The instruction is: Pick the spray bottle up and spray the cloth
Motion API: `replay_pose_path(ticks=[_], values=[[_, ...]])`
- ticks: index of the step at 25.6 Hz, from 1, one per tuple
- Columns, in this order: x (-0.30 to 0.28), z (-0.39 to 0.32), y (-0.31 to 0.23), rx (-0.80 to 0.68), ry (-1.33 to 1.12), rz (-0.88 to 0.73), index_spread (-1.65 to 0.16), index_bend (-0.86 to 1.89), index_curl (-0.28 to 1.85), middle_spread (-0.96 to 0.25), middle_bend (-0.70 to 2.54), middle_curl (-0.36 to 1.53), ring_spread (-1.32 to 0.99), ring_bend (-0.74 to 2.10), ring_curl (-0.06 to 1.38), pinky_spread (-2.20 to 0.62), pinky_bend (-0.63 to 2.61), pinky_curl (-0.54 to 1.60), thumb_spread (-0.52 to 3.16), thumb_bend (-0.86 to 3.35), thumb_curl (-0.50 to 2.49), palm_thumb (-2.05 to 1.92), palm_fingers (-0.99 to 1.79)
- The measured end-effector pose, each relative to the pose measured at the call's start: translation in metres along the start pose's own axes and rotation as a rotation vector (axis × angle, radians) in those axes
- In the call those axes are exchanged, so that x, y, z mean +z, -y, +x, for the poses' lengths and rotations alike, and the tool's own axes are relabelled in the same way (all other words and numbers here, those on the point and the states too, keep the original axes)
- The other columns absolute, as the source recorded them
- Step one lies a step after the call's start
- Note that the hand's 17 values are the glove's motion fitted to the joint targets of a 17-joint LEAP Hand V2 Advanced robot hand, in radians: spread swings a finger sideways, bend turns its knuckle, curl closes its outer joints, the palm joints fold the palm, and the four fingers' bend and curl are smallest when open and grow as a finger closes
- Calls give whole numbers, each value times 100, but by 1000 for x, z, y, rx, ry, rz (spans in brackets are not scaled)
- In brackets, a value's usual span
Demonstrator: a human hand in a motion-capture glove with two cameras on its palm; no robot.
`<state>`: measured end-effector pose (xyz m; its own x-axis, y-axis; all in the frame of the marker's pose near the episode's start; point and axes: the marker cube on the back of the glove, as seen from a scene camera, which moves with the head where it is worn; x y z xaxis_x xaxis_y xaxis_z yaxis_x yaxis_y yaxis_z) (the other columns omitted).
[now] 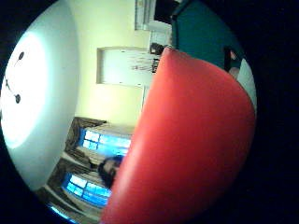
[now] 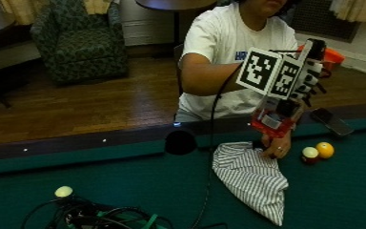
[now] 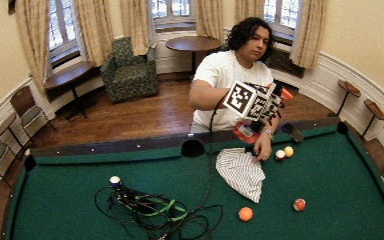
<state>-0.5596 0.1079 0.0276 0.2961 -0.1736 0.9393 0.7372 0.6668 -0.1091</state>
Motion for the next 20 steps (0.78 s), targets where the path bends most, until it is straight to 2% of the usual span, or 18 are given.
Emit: replay_pose_path(ticks=[9, 20], values=[[72, 26, 47, -120, 122, 58, -24, 25, 62, -17, 63, 55, -21, 71, 48, -30, 49, 42, 55, -3, 87, 92, 137], [159, 102, 77, -179, 97, -7, -24, 26, 63, -17, 63, 55, -21, 71, 48, -29, 49, 42, 53, -3, 88, 92, 137]])
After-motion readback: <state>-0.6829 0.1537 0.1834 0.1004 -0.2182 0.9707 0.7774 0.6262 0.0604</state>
